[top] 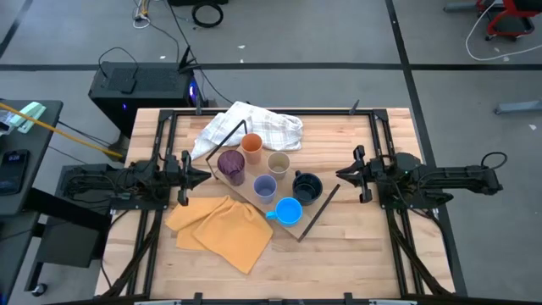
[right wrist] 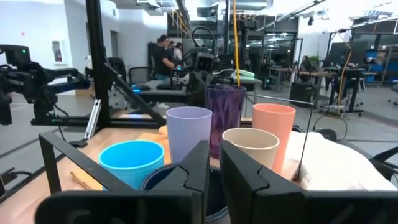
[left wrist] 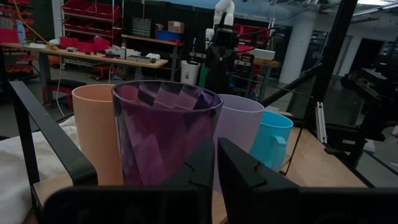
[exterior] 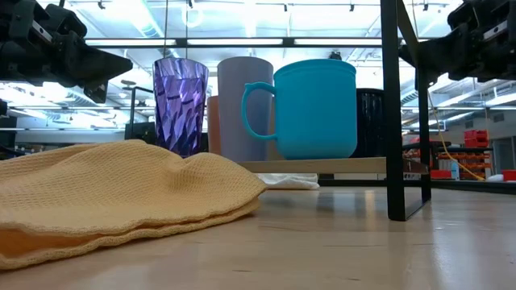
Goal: Stack small to large cups/mugs on shelf
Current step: Return to Home Position
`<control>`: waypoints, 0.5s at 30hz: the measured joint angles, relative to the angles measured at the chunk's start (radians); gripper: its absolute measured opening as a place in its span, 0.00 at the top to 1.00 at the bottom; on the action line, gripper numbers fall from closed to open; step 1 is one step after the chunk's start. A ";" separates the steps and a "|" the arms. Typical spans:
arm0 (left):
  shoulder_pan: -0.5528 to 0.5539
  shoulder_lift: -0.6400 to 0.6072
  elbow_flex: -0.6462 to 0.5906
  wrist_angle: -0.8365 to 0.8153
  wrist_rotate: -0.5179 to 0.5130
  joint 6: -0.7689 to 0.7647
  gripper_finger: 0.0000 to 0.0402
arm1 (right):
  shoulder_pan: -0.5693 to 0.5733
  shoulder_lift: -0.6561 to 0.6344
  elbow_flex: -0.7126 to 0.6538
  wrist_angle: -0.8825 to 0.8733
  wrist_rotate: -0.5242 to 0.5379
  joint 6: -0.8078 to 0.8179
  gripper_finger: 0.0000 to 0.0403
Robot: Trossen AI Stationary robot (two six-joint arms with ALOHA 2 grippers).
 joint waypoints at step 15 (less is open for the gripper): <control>0.000 0.000 0.000 0.000 0.000 0.000 0.90 | 0.000 -0.086 0.000 0.041 -0.003 -0.011 0.89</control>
